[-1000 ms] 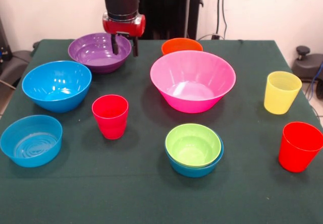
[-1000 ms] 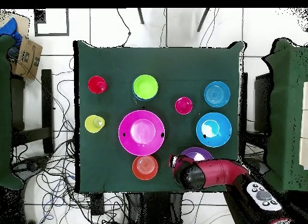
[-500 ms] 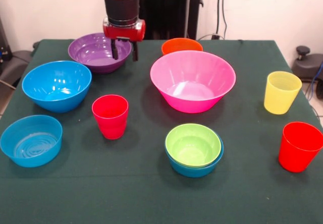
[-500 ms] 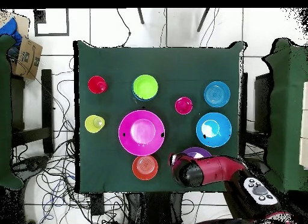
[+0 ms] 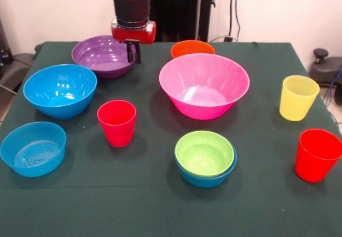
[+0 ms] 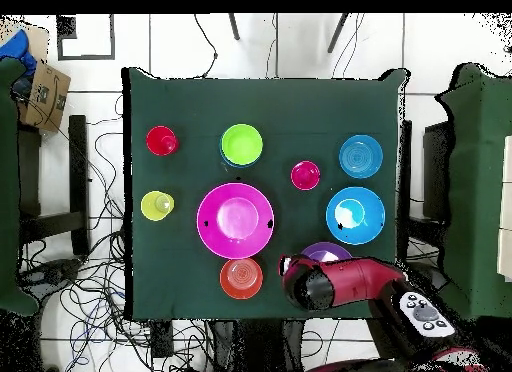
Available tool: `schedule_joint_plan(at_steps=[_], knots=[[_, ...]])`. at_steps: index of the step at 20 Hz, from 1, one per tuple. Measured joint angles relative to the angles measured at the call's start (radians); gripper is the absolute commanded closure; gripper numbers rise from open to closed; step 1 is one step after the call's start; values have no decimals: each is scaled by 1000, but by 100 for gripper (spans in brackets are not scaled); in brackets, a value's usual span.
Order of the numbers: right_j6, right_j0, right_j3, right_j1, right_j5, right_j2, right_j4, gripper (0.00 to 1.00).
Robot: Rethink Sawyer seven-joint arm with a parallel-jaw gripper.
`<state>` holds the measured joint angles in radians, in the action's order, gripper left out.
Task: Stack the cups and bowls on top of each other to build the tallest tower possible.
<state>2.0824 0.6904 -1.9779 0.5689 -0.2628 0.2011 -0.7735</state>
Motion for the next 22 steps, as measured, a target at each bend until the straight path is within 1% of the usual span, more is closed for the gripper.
schedule_joint_plan(at_steps=[5, 14, 17, 22], knots=[[0, -13, 0, 6, 0, -6, 0, 100], [0, -8, 0, 13, -10, -3, 0, 100], [0, -1, 0, 34, -32, 7, 3, 100], [0, 18, 0, 93, -86, 32, 23, 100]])
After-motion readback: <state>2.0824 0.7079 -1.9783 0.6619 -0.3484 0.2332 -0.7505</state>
